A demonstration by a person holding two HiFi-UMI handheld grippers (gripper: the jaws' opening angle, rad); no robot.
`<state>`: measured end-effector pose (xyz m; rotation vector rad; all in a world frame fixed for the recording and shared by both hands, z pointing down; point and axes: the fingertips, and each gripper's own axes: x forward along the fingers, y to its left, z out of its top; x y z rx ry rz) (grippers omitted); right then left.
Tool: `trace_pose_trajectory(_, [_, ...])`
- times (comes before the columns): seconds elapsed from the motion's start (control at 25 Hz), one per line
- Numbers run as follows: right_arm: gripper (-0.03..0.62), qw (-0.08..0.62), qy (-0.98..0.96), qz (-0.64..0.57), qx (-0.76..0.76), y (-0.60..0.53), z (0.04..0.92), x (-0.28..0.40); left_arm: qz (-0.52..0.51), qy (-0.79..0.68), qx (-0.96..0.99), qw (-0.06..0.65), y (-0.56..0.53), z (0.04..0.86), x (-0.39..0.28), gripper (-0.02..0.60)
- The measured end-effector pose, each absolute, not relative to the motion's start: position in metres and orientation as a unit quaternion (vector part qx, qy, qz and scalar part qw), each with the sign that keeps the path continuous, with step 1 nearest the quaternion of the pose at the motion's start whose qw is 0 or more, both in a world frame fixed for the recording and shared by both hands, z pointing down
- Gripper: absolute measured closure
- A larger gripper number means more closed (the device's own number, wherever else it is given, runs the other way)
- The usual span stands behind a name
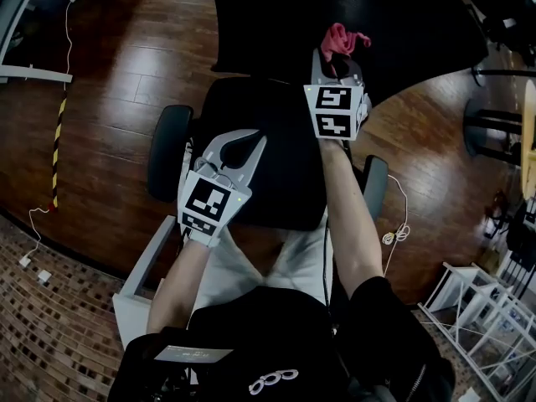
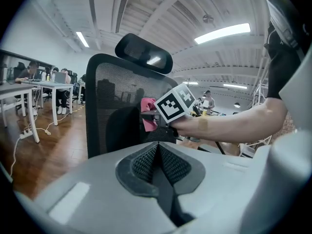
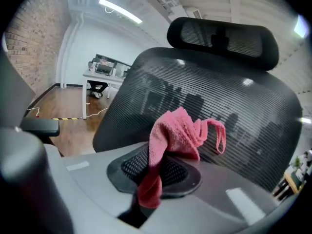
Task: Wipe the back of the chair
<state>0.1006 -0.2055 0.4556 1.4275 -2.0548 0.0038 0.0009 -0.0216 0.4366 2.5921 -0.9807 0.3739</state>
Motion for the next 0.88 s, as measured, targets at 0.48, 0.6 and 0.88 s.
trace_pose_trajectory(0.48, [0.553, 0.323, -0.849, -0.014, 0.417, -0.224, 0.488, -0.049, 0.13, -0.374, 0.9, 0.18, -0.024, 0.44, -0.035, 0.589])
trace_pose_trajectory(0.6, [0.553, 0.322, -0.866, -0.016, 0.381, -0.223, 0.493, -0.08, 0.133, -0.38, 0.897, 0.181, -0.026, 0.44, -0.045, 0.589])
trace_pose_trajectory(0.88, [0.553, 0.275, -0.913, 0.028, 0.299, -0.204, 0.506, -0.136, 0.135, -0.385, 0.894, 0.183, -0.024, 0.441, -0.053, 0.589])
